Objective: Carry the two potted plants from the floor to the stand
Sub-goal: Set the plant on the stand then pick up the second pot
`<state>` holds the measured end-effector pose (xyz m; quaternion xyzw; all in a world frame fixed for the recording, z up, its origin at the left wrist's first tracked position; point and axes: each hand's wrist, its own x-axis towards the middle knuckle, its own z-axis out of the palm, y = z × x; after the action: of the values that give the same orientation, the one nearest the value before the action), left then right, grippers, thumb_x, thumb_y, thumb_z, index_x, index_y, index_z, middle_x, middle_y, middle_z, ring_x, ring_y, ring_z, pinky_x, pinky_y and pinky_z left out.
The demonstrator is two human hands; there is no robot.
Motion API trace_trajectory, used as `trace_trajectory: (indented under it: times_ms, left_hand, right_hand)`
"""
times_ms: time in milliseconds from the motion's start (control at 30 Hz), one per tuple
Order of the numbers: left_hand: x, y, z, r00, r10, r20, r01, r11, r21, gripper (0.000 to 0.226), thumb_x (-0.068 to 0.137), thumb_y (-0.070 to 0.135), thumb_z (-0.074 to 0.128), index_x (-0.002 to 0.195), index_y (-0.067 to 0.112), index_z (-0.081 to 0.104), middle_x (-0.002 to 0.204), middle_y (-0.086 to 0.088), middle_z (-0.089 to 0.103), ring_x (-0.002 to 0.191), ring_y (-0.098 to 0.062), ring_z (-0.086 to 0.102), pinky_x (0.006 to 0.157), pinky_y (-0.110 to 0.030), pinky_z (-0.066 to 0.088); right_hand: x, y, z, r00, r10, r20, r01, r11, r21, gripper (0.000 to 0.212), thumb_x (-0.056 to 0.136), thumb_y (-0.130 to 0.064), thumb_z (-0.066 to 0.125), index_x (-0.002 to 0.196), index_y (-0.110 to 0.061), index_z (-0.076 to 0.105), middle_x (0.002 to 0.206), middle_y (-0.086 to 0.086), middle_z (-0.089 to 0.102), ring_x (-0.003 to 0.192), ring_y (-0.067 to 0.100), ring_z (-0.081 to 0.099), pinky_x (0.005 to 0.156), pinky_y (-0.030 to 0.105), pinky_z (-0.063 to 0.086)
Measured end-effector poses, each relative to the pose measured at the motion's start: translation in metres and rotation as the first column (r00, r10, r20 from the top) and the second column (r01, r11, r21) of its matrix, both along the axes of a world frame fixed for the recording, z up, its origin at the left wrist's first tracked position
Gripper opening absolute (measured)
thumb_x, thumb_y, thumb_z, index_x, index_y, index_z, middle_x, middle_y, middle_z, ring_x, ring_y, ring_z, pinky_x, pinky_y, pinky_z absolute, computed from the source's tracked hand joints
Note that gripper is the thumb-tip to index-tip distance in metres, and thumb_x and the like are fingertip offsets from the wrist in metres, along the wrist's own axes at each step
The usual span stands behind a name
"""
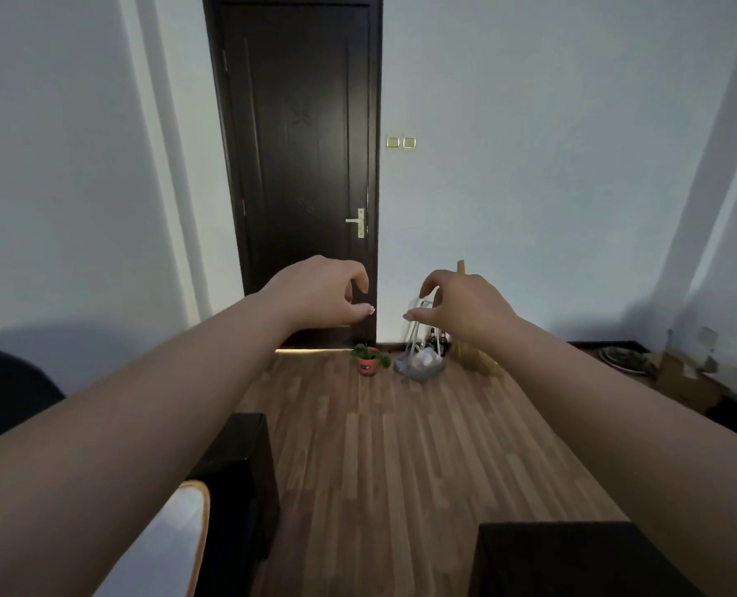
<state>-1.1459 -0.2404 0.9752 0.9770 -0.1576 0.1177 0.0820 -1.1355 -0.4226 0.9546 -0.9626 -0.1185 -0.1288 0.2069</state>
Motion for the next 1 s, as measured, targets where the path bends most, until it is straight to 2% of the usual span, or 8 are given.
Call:
trace_trajectory:
  times_ms: [333,533,633,700,767,833,900,1000]
  left_hand:
    - [0.211,0.003,-0.014,0.999,-0.041,-0.006,0.042,0.999,0.03,0.038,0.083,0.042,0.056,0.115,0.021,0.054,0.104,0.0,0.063,0.089,-0.013,0.056,0.079,-0.031,0.051]
    - [0.355,0.008,-0.001,1.0,0.014,0.013,-0.014,1.0,0.002,0.037,0.084,0.04,0.057,0.115,0.02,0.054,0.101,0.001,0.062,0.088,-0.012,0.056,0.082,-0.031,0.051]
    - [0.425,0.01,0.011,0.999,0.029,0.019,-0.028,0.999,-0.019,0.037,0.084,0.04,0.057,0.115,0.02,0.054,0.096,0.004,0.059,0.089,-0.012,0.056,0.081,-0.031,0.051]
    - [0.459,0.012,0.013,0.999,0.03,0.012,-0.03,0.999,-0.014,0.037,0.083,0.04,0.057,0.115,0.021,0.054,0.094,0.005,0.057,0.089,-0.013,0.056,0.082,-0.032,0.051]
    - [0.498,0.017,0.01,0.999,0.034,0.01,-0.034,0.999,-0.006,0.037,0.083,0.041,0.057,0.115,0.021,0.054,0.096,0.004,0.059,0.09,-0.014,0.057,0.082,-0.033,0.052]
    - [0.538,0.022,0.006,0.999,0.041,-0.001,-0.041,0.999,0.006,0.038,0.083,0.041,0.057,0.116,0.021,0.054,0.1,0.002,0.062,0.091,-0.014,0.058,0.083,-0.033,0.052]
    - [0.578,0.027,0.0,0.999,0.038,-0.015,-0.038,0.999,0.015,0.038,0.084,0.041,0.057,0.116,0.021,0.053,0.103,0.0,0.062,0.091,-0.014,0.057,0.082,-0.032,0.051]
    - [0.643,0.034,-0.01,0.999,0.023,-0.028,-0.022,0.999,0.031,0.039,0.084,0.04,0.056,0.117,0.02,0.053,0.105,-0.001,0.063,0.093,-0.014,0.057,0.08,-0.03,0.05]
  right_hand:
    - [0.208,0.012,-0.008,1.0,-0.004,0.013,0.004,1.0,-0.006,0.046,0.08,-0.045,0.064,0.113,-0.015,0.056,0.109,0.006,0.066,0.102,0.021,0.056,0.074,0.029,0.041]
    - [0.354,0.015,0.003,0.999,0.025,0.024,-0.024,0.999,-0.048,0.045,0.081,-0.045,0.063,0.113,-0.015,0.055,0.107,0.005,0.066,0.097,0.021,0.06,0.074,0.028,0.043]
    - [0.428,0.018,0.013,0.999,0.043,0.032,-0.042,0.998,-0.037,0.045,0.081,-0.046,0.063,0.113,-0.015,0.055,0.108,0.004,0.066,0.098,0.021,0.06,0.067,0.026,0.039]
    - [0.465,0.019,0.014,0.999,0.047,0.028,-0.046,0.998,-0.043,0.045,0.081,-0.047,0.062,0.113,-0.016,0.055,0.108,0.003,0.066,0.1,0.02,0.059,0.056,0.022,0.03]
    - [0.505,0.023,0.011,0.999,0.043,0.021,-0.042,0.998,-0.048,0.045,0.081,-0.047,0.062,0.113,-0.016,0.055,0.107,0.002,0.066,0.101,0.02,0.058,0.052,0.02,0.024]
    - [0.547,0.028,0.007,0.999,0.053,0.013,-0.052,0.998,-0.041,0.044,0.08,-0.046,0.063,0.111,-0.016,0.056,0.106,0.003,0.067,0.099,0.02,0.059,0.056,0.023,0.033]
    - [0.588,0.035,0.0,0.998,0.068,-0.001,-0.068,0.997,-0.034,0.044,0.08,-0.046,0.064,0.11,-0.015,0.056,0.105,0.005,0.068,0.096,0.021,0.061,0.068,0.028,0.043]
    - [0.651,0.046,-0.009,0.996,0.083,-0.014,-0.084,0.996,-0.041,0.043,0.081,-0.044,0.064,0.109,-0.013,0.056,0.105,0.007,0.066,0.097,0.022,0.061,0.072,0.028,0.042]
